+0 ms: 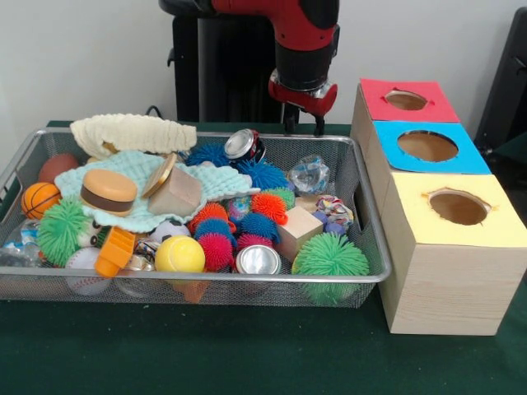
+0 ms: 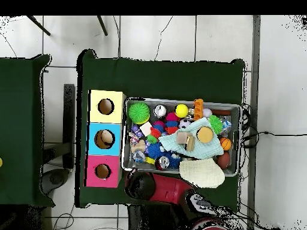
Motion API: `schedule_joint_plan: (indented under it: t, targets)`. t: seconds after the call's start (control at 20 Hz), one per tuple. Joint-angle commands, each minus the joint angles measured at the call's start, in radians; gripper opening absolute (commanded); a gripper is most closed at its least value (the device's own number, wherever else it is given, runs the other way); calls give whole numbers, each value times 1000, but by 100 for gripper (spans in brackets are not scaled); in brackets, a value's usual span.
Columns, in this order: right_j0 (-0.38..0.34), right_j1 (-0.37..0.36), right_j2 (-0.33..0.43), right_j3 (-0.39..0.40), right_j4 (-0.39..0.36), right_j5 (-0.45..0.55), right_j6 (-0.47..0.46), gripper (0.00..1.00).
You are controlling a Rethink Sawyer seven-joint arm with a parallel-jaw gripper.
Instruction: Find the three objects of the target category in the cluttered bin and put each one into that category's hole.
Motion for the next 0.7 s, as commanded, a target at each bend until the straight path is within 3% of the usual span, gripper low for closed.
schedule_joint_plan:
  t: [0.05, 0.2, 0.7]
  targets:
    - [7, -139, 26, -133, 78, 172, 103, 100]
    - [3, -178, 30, -142, 84, 245, 95, 100]
    - [-12, -202, 41, -197, 90, 336, 81, 100]
